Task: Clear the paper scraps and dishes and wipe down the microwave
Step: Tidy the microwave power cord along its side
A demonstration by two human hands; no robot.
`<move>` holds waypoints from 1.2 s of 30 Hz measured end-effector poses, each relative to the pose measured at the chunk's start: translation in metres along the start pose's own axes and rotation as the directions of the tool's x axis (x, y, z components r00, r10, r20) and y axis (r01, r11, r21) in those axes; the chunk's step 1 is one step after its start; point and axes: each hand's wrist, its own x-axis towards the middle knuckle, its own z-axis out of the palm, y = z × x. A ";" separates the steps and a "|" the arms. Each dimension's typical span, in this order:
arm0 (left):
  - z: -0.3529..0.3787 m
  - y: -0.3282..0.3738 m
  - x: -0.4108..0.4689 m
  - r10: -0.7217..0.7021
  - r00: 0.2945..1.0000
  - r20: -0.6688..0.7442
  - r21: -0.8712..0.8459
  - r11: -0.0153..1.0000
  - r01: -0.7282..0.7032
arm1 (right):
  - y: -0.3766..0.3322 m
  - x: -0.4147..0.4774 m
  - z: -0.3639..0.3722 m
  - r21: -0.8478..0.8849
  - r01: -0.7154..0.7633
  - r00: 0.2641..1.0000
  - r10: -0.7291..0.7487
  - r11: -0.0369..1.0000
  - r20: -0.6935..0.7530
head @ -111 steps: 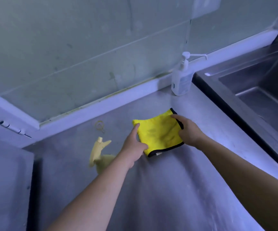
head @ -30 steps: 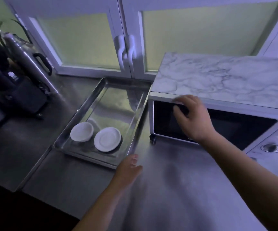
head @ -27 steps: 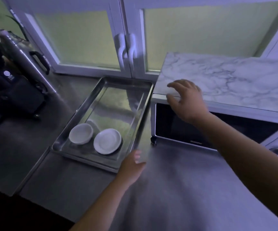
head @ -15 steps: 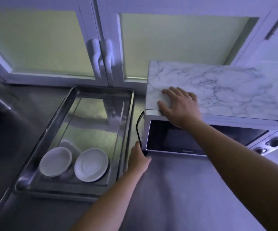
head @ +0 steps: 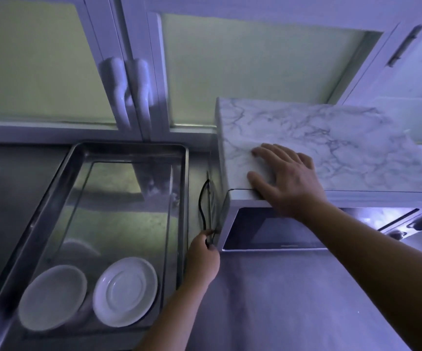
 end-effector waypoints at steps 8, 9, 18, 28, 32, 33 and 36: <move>-0.031 0.041 0.068 -0.191 0.977 0.095 -0.541 0.814 0.212 | -0.002 0.002 -0.003 -0.030 -0.001 1.000 0.002 1.000 0.031; -0.032 0.047 0.078 -0.198 0.973 0.117 -0.517 0.824 0.230 | -0.003 0.001 -0.003 -0.032 -0.001 0.999 0.003 1.000 0.034; -0.034 0.086 0.156 -0.302 0.918 0.257 -0.398 0.833 0.385 | -0.005 0.001 -0.005 -0.014 0.000 0.999 0.000 1.000 0.045; -0.050 0.129 0.217 -0.133 0.959 0.251 -0.313 0.926 0.211 | -0.003 0.000 -0.005 0.016 -0.007 0.999 0.007 1.000 0.034; -0.054 0.154 0.233 -0.105 0.963 0.250 -0.259 0.951 0.171 | -0.004 -0.001 -0.005 0.014 -0.008 0.999 0.007 1.000 0.036; -0.055 0.161 0.238 -0.094 0.964 0.248 -0.291 0.942 0.167 | -0.004 -0.001 -0.005 0.016 -0.006 0.999 0.006 1.000 0.035; -0.060 0.187 0.248 -0.028 0.985 0.168 -0.431 0.897 0.098 | -0.003 -0.001 -0.003 0.017 -0.001 1.000 0.001 1.000 0.018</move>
